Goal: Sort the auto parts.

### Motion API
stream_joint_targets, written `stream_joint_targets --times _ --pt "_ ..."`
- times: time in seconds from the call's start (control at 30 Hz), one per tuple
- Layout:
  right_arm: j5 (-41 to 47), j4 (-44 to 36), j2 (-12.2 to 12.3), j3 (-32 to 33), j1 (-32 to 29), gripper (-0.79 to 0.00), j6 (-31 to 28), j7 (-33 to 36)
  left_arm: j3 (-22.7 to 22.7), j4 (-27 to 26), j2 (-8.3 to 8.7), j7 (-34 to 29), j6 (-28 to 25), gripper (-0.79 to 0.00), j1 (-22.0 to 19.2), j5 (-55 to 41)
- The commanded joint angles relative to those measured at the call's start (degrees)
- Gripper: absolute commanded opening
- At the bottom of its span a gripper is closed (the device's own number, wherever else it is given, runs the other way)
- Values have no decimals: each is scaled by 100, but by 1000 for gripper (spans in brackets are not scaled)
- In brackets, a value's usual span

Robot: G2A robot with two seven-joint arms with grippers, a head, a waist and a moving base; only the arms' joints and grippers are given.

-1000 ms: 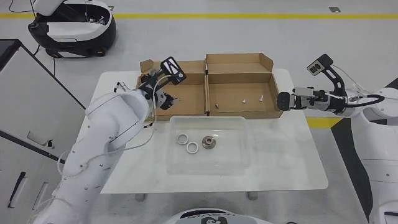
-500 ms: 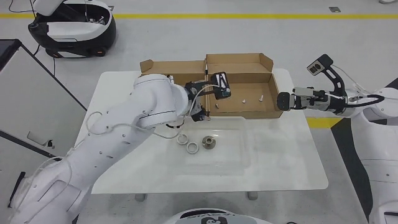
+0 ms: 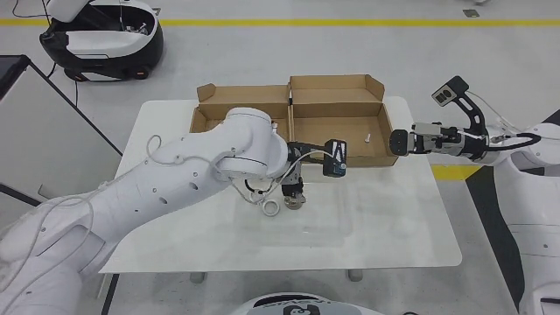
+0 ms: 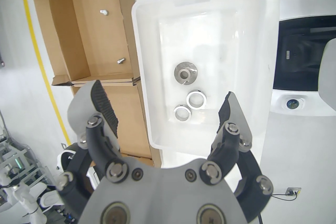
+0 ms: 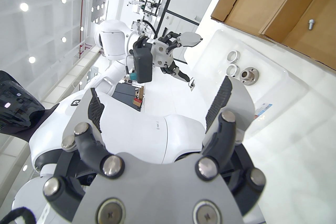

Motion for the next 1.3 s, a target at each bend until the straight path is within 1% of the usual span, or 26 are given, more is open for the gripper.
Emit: stream_joint_targets --times 0.0,0.13,0.33,0.67,1.0,1.27 --pt "0 0 0 0 0 0 0 0 167 102 -23 9 -8 0 -16 49" --pt "0 0 0 0 0 0 0 0 465 369 -96 -37 38 0 -84 13" --pt "0 0 0 0 0 0 0 0 728 704 -222 -98 99 0 -129 -19" --pt "0 0 0 0 0 0 0 0 996 1093 -462 -20 276 0 39 127" --pt "0 0 0 0 0 0 0 0 1142 1684 -763 41 532 0 102 208" --pt "0 0 0 0 0 0 0 0 1249 2194 -1012 90 465 0 118 280"
